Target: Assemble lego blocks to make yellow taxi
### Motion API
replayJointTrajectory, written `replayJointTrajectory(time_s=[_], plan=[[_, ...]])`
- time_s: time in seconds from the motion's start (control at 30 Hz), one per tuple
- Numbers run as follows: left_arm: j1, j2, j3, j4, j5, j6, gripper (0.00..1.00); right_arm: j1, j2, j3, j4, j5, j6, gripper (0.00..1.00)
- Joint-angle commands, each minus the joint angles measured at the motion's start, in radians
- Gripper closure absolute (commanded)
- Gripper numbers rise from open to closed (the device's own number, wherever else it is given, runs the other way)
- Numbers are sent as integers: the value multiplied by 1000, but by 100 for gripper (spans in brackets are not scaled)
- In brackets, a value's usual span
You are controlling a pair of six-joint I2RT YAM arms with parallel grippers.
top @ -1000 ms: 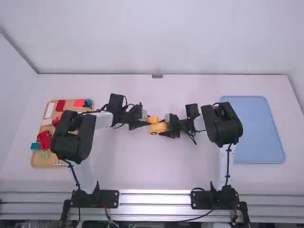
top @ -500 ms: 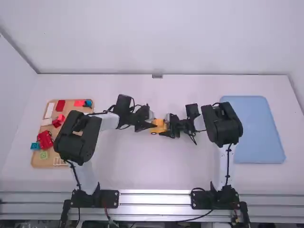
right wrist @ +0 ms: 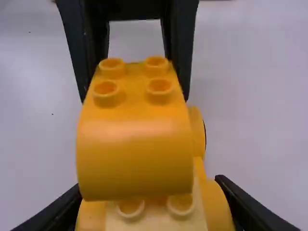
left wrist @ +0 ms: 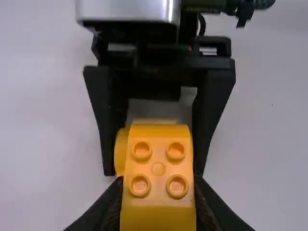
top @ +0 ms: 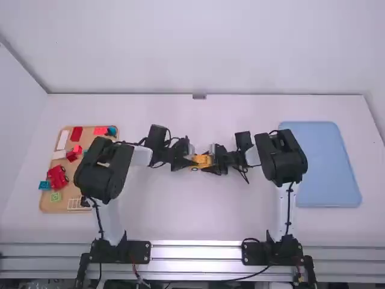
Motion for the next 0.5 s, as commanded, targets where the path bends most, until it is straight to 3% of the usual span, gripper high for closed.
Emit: replayJointTrajectory(time_s=[0.0,0.47], plan=[[0,14,10,-10,11,-4,98,3,11,-6,-4,-5,5,49],[-3,17,-3,51,4,6,98,3,11,-7,-5,-6,5,49]])
